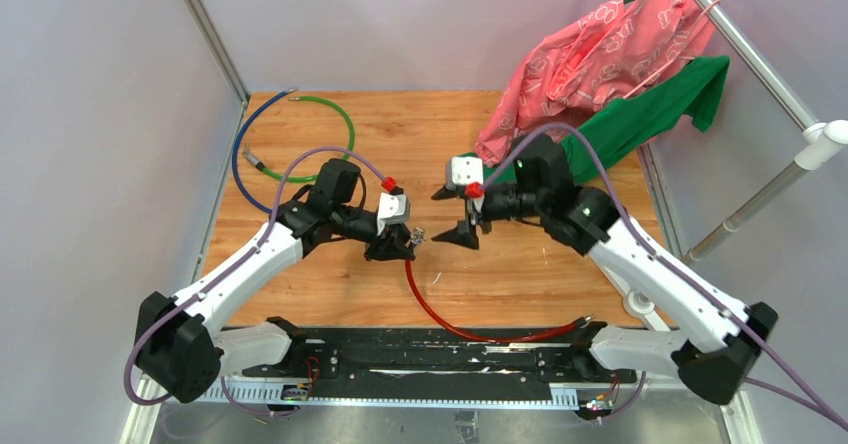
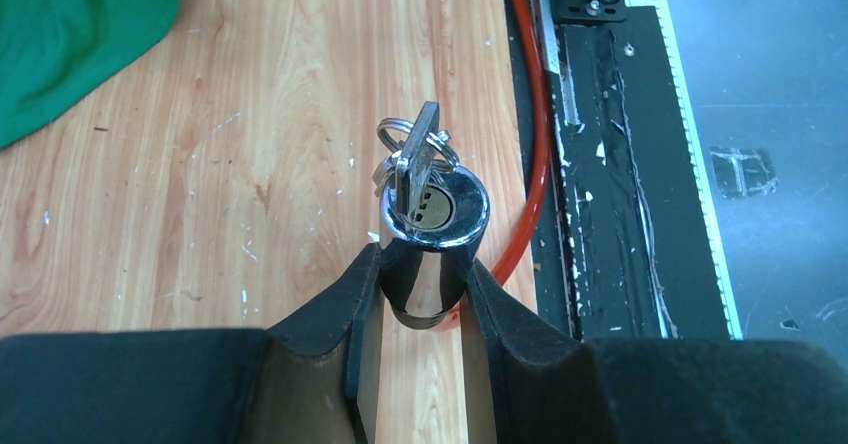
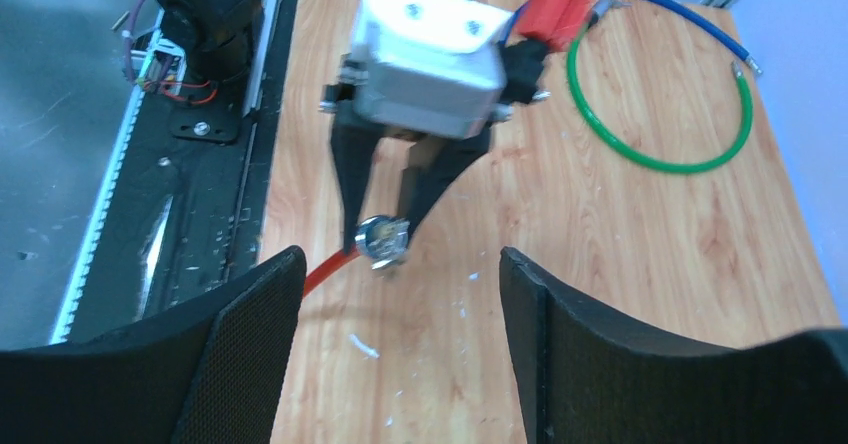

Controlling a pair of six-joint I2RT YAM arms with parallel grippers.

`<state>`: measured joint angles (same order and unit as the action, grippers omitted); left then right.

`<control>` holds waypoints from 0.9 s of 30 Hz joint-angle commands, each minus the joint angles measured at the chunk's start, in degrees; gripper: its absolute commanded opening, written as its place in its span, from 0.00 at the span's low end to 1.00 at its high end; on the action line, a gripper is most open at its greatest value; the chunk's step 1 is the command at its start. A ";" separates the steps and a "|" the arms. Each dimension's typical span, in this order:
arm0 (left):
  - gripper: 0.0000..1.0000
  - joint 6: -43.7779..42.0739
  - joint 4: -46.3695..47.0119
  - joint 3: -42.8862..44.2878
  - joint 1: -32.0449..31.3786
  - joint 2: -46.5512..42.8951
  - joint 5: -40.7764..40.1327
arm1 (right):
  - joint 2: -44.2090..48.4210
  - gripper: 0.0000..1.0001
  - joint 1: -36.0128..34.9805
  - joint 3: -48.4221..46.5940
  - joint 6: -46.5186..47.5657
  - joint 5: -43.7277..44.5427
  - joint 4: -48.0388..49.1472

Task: Lock with the key
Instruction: Lock the lock.

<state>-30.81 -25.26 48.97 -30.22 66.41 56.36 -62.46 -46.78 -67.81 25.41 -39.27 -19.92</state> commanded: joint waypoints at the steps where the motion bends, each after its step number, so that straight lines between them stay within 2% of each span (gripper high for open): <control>1: 0.00 -4.94 -4.13 3.05 -0.46 0.02 2.19 | -7.51 0.72 3.98 -7.88 11.77 -15.97 -5.66; 5: 0.00 -5.29 -5.17 3.50 -0.45 0.22 3.13 | -14.17 0.71 3.71 -10.48 15.82 -20.46 -8.42; 11: 0.00 -4.04 -4.72 4.37 -0.47 0.53 3.43 | -15.27 0.68 2.07 -5.47 18.31 -20.37 -7.83; 16: 0.00 -1.59 -1.41 4.22 -0.46 0.67 3.94 | -13.76 0.64 1.66 1.37 14.38 -19.05 2.51; 20: 0.00 -1.43 -1.61 4.35 -0.51 0.74 4.10 | -14.95 0.63 1.61 1.04 15.86 -16.66 2.99; 27: 0.00 -1.76 -2.35 4.67 -0.46 1.03 3.83 | -16.47 0.44 1.45 -0.25 16.51 -18.43 2.34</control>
<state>-32.40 -28.47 51.75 -30.28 67.02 58.94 -78.06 -44.56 -66.94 41.30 -56.55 -18.44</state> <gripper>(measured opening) 0.300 0.486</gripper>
